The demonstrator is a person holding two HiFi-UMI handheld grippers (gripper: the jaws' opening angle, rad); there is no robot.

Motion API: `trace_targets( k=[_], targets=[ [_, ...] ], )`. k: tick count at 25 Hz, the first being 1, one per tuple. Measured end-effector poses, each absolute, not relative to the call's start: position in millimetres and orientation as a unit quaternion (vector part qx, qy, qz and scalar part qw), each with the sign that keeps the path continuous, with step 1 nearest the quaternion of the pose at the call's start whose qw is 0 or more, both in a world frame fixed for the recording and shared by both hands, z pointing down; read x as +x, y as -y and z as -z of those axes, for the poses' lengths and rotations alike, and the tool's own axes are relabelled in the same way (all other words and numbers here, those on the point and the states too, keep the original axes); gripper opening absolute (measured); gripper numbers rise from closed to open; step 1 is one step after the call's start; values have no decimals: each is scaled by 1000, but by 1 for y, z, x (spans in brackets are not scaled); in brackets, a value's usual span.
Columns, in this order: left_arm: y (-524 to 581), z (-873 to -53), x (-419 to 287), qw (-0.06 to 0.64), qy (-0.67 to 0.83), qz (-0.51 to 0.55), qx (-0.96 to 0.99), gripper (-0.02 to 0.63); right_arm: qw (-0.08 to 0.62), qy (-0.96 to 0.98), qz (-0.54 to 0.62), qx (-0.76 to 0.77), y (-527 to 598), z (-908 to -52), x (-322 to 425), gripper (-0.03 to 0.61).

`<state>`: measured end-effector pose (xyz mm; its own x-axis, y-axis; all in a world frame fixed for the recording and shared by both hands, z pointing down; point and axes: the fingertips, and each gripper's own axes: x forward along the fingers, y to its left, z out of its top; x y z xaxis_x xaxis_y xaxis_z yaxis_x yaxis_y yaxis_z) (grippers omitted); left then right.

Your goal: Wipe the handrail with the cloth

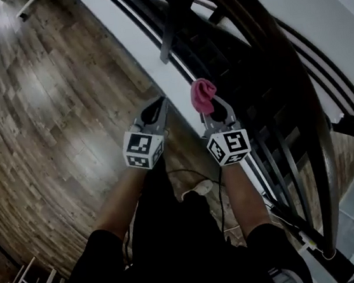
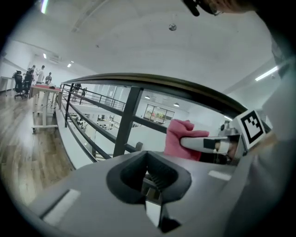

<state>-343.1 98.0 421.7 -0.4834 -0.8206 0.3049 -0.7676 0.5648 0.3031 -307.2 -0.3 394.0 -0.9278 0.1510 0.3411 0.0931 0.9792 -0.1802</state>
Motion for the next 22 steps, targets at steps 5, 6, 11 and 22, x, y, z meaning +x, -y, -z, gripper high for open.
trace_targets(
  k=[5, 6, 11, 22],
  targets=[
    [-88, -457, -394, 231, 845, 47, 479, -2, 199, 969, -149, -12, 17, -446, -384, 48],
    [-86, -463, -406, 235, 845, 42, 479, -2, 200, 965, -167, 1, 22, -455, -396, 48],
    [-80, -490, -445, 255, 843, 57, 469, -2, 197, 932, -300, 58, 47, -485, -442, 48],
    [-67, -508, -464, 295, 826, 73, 474, -2, 198, 884, -368, 210, 102, -502, -484, 48]
  ],
)
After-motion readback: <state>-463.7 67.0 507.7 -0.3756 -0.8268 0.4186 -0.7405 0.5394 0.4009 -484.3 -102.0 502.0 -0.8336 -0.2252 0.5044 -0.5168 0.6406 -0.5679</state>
